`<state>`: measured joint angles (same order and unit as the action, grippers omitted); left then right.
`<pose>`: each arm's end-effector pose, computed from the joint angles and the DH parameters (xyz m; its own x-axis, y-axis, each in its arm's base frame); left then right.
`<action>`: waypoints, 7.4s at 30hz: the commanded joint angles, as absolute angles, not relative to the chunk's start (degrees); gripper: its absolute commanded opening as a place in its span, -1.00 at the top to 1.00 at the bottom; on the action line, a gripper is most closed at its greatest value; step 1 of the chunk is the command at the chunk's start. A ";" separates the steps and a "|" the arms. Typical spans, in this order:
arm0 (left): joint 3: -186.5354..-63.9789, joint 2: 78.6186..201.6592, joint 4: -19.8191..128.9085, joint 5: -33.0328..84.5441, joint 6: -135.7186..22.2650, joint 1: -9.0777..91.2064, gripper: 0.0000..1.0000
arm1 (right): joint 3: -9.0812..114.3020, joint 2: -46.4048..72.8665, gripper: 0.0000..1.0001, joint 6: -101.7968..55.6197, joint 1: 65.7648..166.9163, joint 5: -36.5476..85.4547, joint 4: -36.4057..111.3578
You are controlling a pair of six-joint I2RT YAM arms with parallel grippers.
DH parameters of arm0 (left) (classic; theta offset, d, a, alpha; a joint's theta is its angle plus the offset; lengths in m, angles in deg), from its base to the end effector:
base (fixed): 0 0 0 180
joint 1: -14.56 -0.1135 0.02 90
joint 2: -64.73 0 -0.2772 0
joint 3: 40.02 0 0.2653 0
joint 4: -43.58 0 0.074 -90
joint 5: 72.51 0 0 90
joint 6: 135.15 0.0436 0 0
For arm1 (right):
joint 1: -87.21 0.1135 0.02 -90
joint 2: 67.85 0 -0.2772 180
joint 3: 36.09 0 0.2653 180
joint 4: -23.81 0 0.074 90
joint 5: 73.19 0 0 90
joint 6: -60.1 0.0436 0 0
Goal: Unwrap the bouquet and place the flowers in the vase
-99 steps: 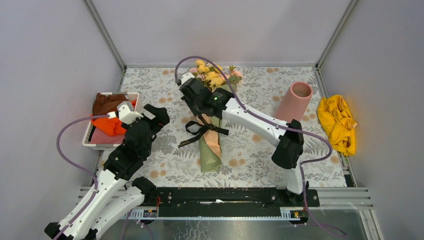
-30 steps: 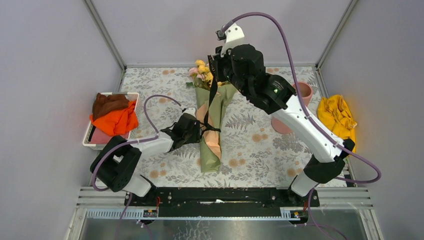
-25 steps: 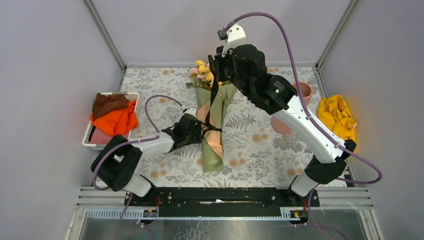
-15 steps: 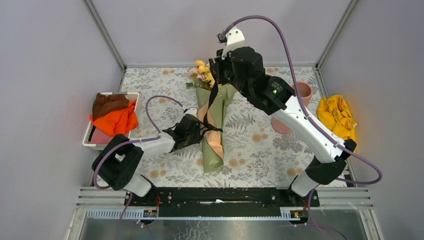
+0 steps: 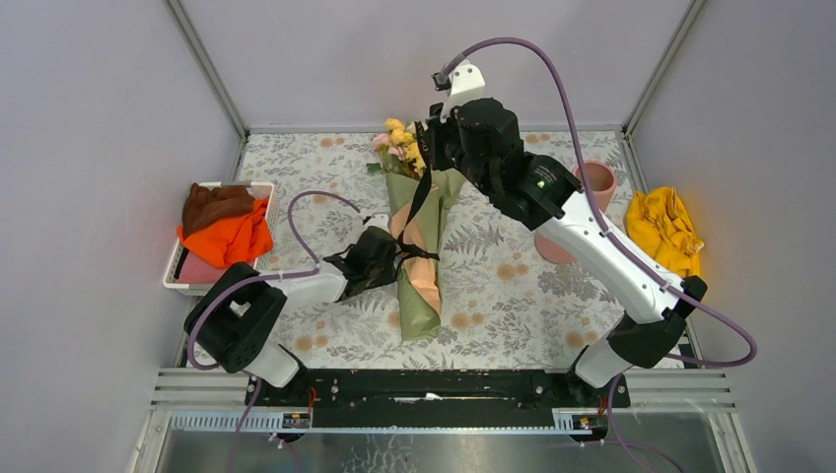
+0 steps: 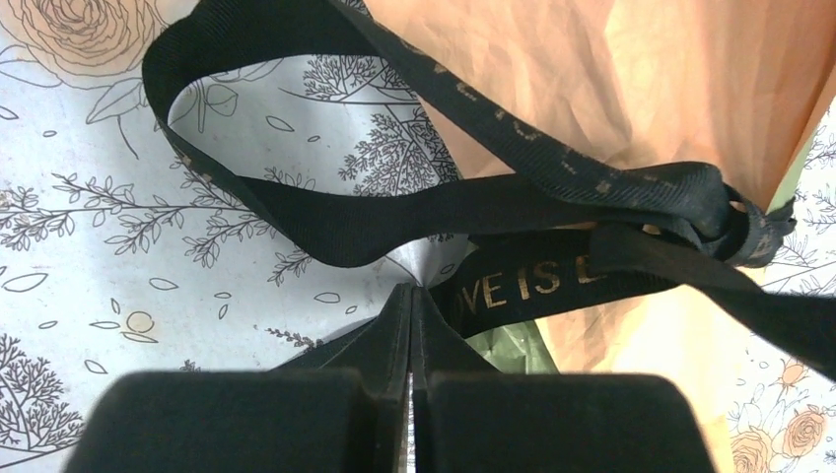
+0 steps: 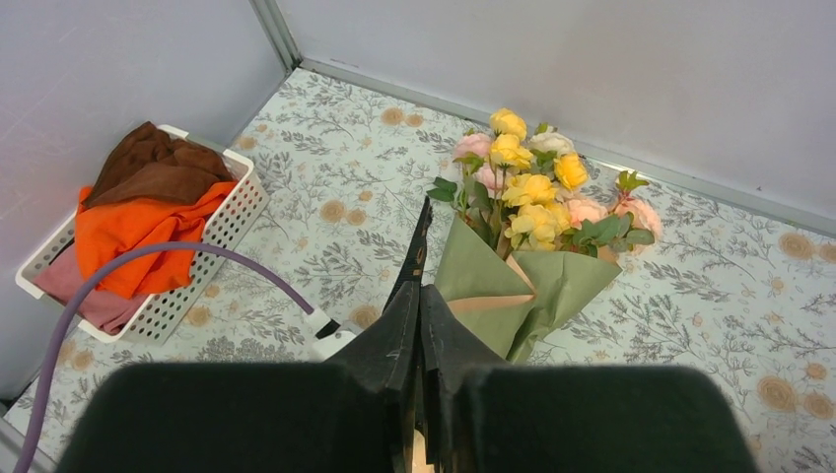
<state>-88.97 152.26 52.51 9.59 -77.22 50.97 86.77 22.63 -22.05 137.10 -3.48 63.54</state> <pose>0.2407 -0.1700 0.1386 -0.7754 -0.0816 -0.6262 0.1198 0.9546 -0.2728 0.2437 0.2658 0.5181 -0.1494 0.0215 -0.9885 -0.4799 0.8726 0.0915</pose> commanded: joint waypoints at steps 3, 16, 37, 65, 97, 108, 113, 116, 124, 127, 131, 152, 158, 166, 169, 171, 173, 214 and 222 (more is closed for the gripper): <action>-86.76 148.88 55.20 10.83 -78.28 51.72 1.00 | 85.33 20.04 0.76 -21.31 136.03 -4.26 60.15; -83.25 139.04 51.33 14.71 -78.32 51.70 0.51 | 82.11 19.61 -0.49 -21.07 135.25 -5.40 58.70; -91.09 148.25 49.53 11.81 -74.80 51.74 0.36 | 73.79 15.52 -0.53 -18.91 135.11 -4.24 55.98; -103.40 136.04 72.63 0.29 -75.21 51.74 1.00 | 65.46 15.36 -0.48 -15.61 135.03 -1.95 54.20; -130.96 109.88 92.45 -23.45 -78.54 51.74 1.00 | 59.83 29.37 -0.34 -12.96 135.02 9.54 56.02; -129.51 109.69 93.05 -20.57 -79.06 51.74 1.00 | 61.32 35.90 -0.15 -11.95 136.42 13.93 56.57; -131.97 110.41 93.06 -22.45 -77.67 51.70 0.99 | 59.02 37.06 -0.11 -11.35 137.61 14.34 54.92; -132.46 110.45 93.07 -23.70 -77.41 51.74 0.98 | 57.84 37.33 -0.10 -11.18 137.66 14.60 54.02; -132.93 110.25 93.12 -24.34 -77.29 51.70 0.96 | 56.34 38.28 0.00 -11.16 137.82 15.74 53.12; -132.99 110.47 93.10 -24.20 -77.16 51.74 0.96 | 55.20 38.48 0.00 -11.02 138.22 15.81 51.93; -133.41 110.61 93.05 -24.37 -76.92 51.74 0.95 | 56.45 40.35 0.02 -11.43 138.34 15.29 52.35; -134.61 110.26 93.12 -21.52 -77.41 51.74 0.90 | 65.46 46.24 0.46 -14.30 138.37 13.25 51.03; -134.73 110.42 93.06 -21.41 -77.23 51.74 0.86 | 68.07 48.23 0.64 -14.67 138.37 12.87 51.98; -132.55 111.57 92.40 -23.88 -77.82 51.74 0.55 | 66.63 44.99 1.00 -15.65 138.35 7.46 52.35; -130.71 112.11 91.28 -24.05 -78.08 51.74 0.24 | 66.00 43.60 1.00 -16.05 138.32 5.62 53.01; -129.61 112.79 90.81 -24.48 -78.19 51.74 -0.07 | 65.00 42.31 1.00 -16.08 138.28 4.31 52.81; -128.32 113.55 90.43 -24.49 -78.24 51.74 -0.34 | 64.01 40.73 1.00 -15.99 138.26 3.35 52.54; -95.22 135.53 50.75 7.30 -76.26 51.74 0.27 | 59.68 26.42 1.00 -14.80 138.19 -0.10 55.56; -97.09 140.22 48.92 4.74 -75.86 51.74 -0.01 | 59.18 25.71 1.00 -14.37 138.19 1.04 55.53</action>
<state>-95.39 138.47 53.34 6.64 -76.92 51.34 59.19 29.25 -15.05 137.89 1.06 56.93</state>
